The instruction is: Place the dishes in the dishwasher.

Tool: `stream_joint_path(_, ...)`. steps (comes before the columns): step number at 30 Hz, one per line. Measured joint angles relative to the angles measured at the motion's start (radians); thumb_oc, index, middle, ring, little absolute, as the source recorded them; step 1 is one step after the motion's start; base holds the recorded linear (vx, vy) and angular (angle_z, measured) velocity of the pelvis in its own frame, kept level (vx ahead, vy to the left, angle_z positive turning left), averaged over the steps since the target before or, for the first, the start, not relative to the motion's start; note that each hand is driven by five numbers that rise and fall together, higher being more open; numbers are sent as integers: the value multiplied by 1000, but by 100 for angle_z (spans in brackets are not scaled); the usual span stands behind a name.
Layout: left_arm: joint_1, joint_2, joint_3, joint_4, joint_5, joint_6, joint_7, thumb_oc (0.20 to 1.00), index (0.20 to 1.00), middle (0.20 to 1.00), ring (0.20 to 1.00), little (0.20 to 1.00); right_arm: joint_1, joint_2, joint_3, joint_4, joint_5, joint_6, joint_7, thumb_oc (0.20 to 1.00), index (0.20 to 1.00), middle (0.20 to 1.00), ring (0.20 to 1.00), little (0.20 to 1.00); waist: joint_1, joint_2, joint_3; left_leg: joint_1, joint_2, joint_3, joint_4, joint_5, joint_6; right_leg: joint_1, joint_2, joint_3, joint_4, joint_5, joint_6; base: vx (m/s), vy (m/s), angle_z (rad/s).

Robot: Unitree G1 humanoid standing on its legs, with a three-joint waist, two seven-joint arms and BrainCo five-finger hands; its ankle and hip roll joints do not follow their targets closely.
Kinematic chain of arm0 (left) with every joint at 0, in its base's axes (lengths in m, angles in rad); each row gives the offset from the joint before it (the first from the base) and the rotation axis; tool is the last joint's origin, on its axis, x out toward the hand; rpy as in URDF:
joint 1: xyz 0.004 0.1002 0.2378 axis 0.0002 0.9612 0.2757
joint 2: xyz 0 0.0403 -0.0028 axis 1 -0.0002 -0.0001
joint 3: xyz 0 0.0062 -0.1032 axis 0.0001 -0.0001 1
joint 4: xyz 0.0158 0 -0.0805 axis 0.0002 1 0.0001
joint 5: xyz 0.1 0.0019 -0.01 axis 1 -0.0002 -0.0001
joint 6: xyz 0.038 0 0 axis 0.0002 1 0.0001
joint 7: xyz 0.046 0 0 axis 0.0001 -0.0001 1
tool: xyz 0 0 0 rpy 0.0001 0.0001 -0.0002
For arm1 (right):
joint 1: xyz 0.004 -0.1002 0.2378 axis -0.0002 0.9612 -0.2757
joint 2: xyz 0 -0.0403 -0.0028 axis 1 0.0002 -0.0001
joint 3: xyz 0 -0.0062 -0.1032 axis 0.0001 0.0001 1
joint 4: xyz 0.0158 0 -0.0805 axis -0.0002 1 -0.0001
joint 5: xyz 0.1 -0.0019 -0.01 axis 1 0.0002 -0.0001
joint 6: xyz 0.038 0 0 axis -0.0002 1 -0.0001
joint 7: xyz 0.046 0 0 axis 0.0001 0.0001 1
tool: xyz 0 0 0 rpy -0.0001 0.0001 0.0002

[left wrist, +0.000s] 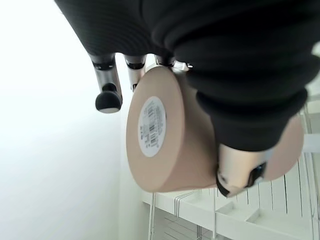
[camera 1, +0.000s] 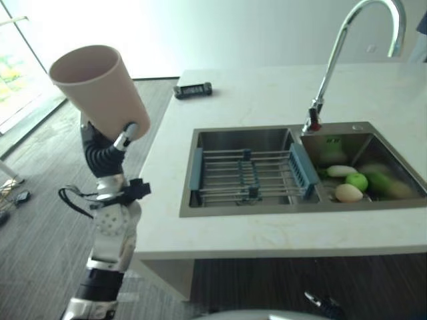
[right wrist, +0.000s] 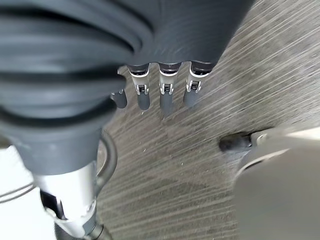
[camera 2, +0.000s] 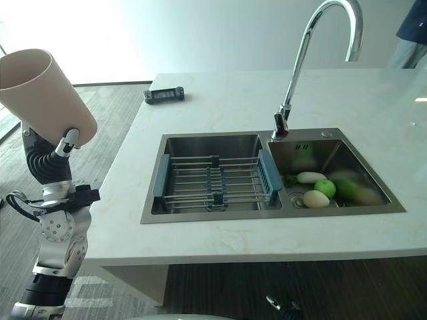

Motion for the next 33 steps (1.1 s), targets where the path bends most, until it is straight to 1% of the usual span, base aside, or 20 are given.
stream_joint_path(1, 22, -73, 17, -37, -166, 34, -128, 200, 200, 200, 200, 200, 1, -5, 6, -33, -17, 24, -2, 1000, 1000, 1000, 1000, 1000, 6, 1, -2, 3, -4, -22, 0, 1, -2, 9, 0, -25, 0, -3, 1, -9, -101, 61)
stream_joint_path(2, 60, -162, 39, -36, -258, 49, -198, 200, 200, 200, 200, 200, -3, -2, 6, -37, -38, 20, 8, 1000, 1000, 1000, 1000, 1000, 11, -2, -5, -3, -8, -55, 0, 2, -3, 18, -2, -51, -4, -16, 0, -35, -123, 77)
stream_joint_path(5, 94, -125, 88, -27, -389, 86, -224, 200, 200, 200, 200, 200, -35, -6, 6, -32, -56, 20, 26, 1000, 1000, 1000, 1000, 1000, 78, -7, -9, -15, 3, -80, 7, 13, -10, 15, 11, -73, -2, -27, -6, -45, -125, 34)
stream_joint_path(9, 85, -102, 152, -32, -411, 85, -235, 200, 200, 200, 200, 200, -45, -11, 5, 0, -57, 16, 39, 1000, 1000, 1000, 1000, 1000, 91, -3, -10, -30, 2, -128, 7, 36, -3, 26, 21, -124, 1, -31, -16, -34, -88, 36)
stream_joint_path(12, 86, -101, 151, -29, -412, 91, -247, 200, 200, 200, 200, 200, -37, -22, 4, 44, -58, 19, 39, 1000, 1000, 1000, 1000, 1000, 101, 24, -9, -45, 4, -162, 7, 49, -15, 32, 27, -156, 1, -50, -7, -90, -67, 36)
stream_joint_path(15, 87, -101, 157, -28, -414, 109, -266, 200, 200, 200, 200, 200, -28, -33, 4, 79, -62, 17, 40, 1000, 1000, 1000, 1000, 1000, 104, 59, 0, -91, 19, -209, 0, 54, -49, 15, 48, -183, 1, -53, -23, -165, -28, 50)
stream_joint_path(17, 82, -100, 168, -28, -434, 117, -283, 200, 200, 200, 200, 200, -14, -44, 1, 88, -70, 13, 40, 1000, 1000, 1000, 1000, 1000, 112, 70, 9, -119, 39, -150, -1, 17, -44, 9, 59, -235, 3, -34, -52, -242, 0, 76)
stream_joint_path(18, 75, -102, 167, -26, -452, 125, -300, 200, 200, 200, 200, 200, 6, -45, -13, 88, -71, 13, 37, 1000, 1000, 1000, 1000, 1000, 96, 36, 12, -132, 42, -51, 8, -55, -57, -8, 17, -308, 1, -36, -69, -320, 64, 152)
stream_joint_path(19, 59, -103, 169, -24, -456, 127, -317, 200, 200, 200, 200, 200, 17, -48, -36, 91, -68, 13, 29, 1000, 1000, 1000, 1000, 1000, 85, -18, 17, -146, 27, 62, 78, -19, -62, -17, -43, -362, 3, -31, -68, -351, 108, 146)
stream_joint_path(21, 15, -122, 149, 18, -457, 127, -336, 200, 200, 200, 200, 200, 27, -64, -39, 85, -56, 12, 21, 1000, 1000, 1000, 1000, 1000, 67, -43, 32, -111, 40, 167, 206, -31, -64, 8, -94, -446, 8, -22, -65, -304, 156, 137)
stream_joint_path(22, 0, -130, 124, 35, -456, 128, -339, 200, 200, 200, 200, 200, 32, -71, -45, 83, -54, 10, 16, 1000, 1000, 1000, 1000, 1000, 38, -46, 34, -94, 57, 224, 284, -41, -62, 23, -109, -495, 18, -21, -64, -182, 172, 159)
stream_joint_path(23, -4, -131, 106, 33, -454, 129, -354, 200, 200, 200, 200, 200, 26, -75, -63, 80, -52, -5, 16, 1000, 1000, 1000, 1000, 1000, 19, -40, 38, -48, 97, 267, 332, -71, -78, 18, -121, -537, 32, -20, -56, -273, 344, 129)
stream_joint_path(24, -6, -137, 106, 35, -455, 130, -358, 200, 200, 200, 200, 200, 27, -77, -76, 70, -45, -10, 16, 1000, 1000, 1000, 1000, 1000, 9, -28, 43, -17, 112, 287, 328, -75, -84, 16, -126, -551, 42, -13, -43, -307, 394, 118)
stream_joint_path(25, -30, -154, 104, 49, -454, 133, -361, 200, 200, 200, 200, 200, 31, -95, -97, 62, -38, -19, 16, 1000, 1000, 1000, 1000, 1000, -15, 8, 59, 31, 130, 287, 297, -72, -84, 17, -148, -564, 89, -16, -32, -315, 490, 154)
stream_joint_path(26, -106, -206, 84, 119, -455, 149, -362, 200, 200, 200, 200, 200, 51, -112, -150, 61, -37, -24, 17, 1000, 1000, 1000, 1000, 1000, -39, 40, 87, 32, 110, 327, 286, -100, -45, 7, -216, -575, 228, -32, -17, -211, 416, 196)
stream_joint_path(27, -131, -201, 60, 126, -451, 161, -361, 200, 200, 200, 200, 200, 67, -113, -153, 58, -37, -25, 17, 1000, 1000, 1000, 1000, 1000, -62, 47, 84, 26, 73, 363, 264, -118, -11, -9, -263, -550, 307, -39, -21, -169, 352, 197)
stream_joint_path(28, -137, -174, 57, 91, -442, 161, -368, 200, 200, 200, 200, 200, 62, -105, -149, 65, -37, -23, 18, 1000, 1000, 1000, 1000, 1000, -61, 60, 75, 43, 28, 338, 142, -136, 41, -107, -289, -471, 400, -108, 53, -209, 398, 171)
stream_joint_path(29, -110, -89, 68, 100, -443, 162, -357, 200, 200, 200, 200, 200, -11, -44, -120, 39, -36, -20, 19, 1000, 1000, 1000, 1000, 1000, -36, 8, 94, 41, -57, 288, 38, -104, 73, -224, -258, -422, 403, -123, 55, -287, 474, 125)
stream_joint_path(31, -48, -65, 75, 97, -434, 169, -359, 200, 200, 200, 200, 200, -51, -14, -121, 25, -36, -25, 17, 1000, 1000, 1000, 1000, 1000, -6, 0, 87, 61, -78, 260, 33, -106, 85, -206, -226, -408, 344, -65, 48, -356, 502, 51)
stream_joint_path(33, -25, -40, 79, 71, -404, 204, -343, 200, 200, 200, 200, 200, -58, -2, -68, -50, -38, -22, -2, 1000, 1000, 1000, 1000, 1000, 28, 2, 88, 45, -103, 207, 31, -105, 113, -168, -264, -472, 327, -30, 54, -242, 309, 64)
